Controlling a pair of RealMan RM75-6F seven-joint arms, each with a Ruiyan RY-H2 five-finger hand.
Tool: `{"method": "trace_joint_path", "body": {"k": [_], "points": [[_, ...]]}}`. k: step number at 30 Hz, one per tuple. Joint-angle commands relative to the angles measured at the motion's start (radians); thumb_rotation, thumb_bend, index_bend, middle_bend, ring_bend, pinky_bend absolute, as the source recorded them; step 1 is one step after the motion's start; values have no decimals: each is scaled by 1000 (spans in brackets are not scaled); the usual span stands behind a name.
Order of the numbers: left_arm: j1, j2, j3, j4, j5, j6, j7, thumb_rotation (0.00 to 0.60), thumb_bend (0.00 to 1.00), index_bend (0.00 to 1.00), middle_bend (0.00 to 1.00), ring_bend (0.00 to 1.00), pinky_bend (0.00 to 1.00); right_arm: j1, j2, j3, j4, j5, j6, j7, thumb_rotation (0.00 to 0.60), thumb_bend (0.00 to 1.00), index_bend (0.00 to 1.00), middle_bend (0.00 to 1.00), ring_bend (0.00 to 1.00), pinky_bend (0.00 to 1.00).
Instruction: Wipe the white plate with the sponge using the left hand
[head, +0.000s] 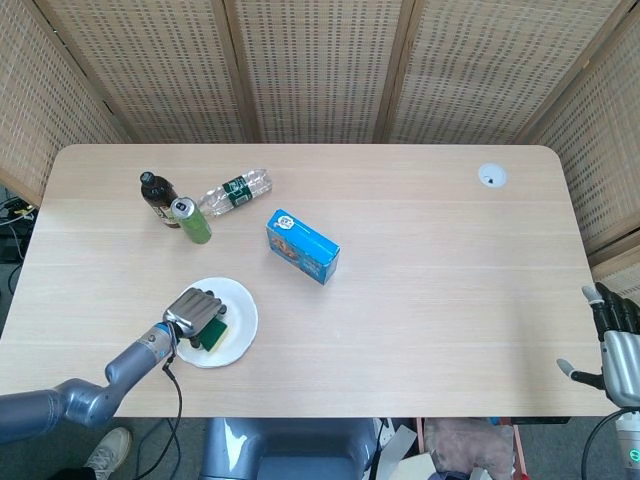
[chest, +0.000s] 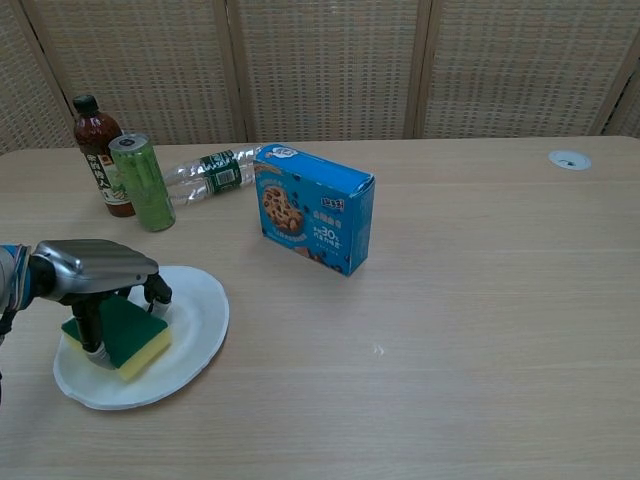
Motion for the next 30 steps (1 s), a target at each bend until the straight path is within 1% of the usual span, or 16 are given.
{"method": "trace_joint_path", "body": {"k": [1,7,11,13,15,19,23,26,28,30], "points": [[4,-44,-12,58,16,9,-21,600,144,520,413,270,364,0,-1,-1,-1,-4,2,-5,600,0,0,0,0,0],[12,-144,-45,191,81,57,-70,600,145,520,414,270,364,1,-1,2,2,5,-2,-1,600,0,0,0,0,0],[14,-177,-58,235,112,75,-100,600,145,521,414,270,364,3,-1,2,3,7,-6,-1,600,0,0,0,0,0],[15,-203,-76,261,136,103,-130,600,145,522,415,270,364,4,-2,1,2,6,-8,-2,600,0,0,0,0,0],[18,-220,-83,282,160,122,-161,600,144,522,416,271,364,4,-2,1,2,6,-7,-2,600,0,0,0,0,0],[24,-235,-87,309,206,153,-210,600,145,525,419,272,359,4,-2,1,3,7,-7,-2,600,0,0,0,0,0],[33,-228,-76,321,235,161,-220,600,145,531,424,274,347,5,0,0,3,8,-11,2,600,0,0,0,0,0],[43,-232,-74,338,235,158,-225,600,145,532,424,274,343,5,0,-2,0,2,-11,2,600,0,0,0,0,0],[49,-252,-80,360,223,138,-260,600,145,533,425,274,332,5,0,-4,-2,-2,-10,0,600,0,0,0,0,0],[53,-266,-77,382,235,143,-272,600,145,539,425,274,312,5,0,-6,-2,-3,-10,-1,600,0,0,0,0,0]]}}
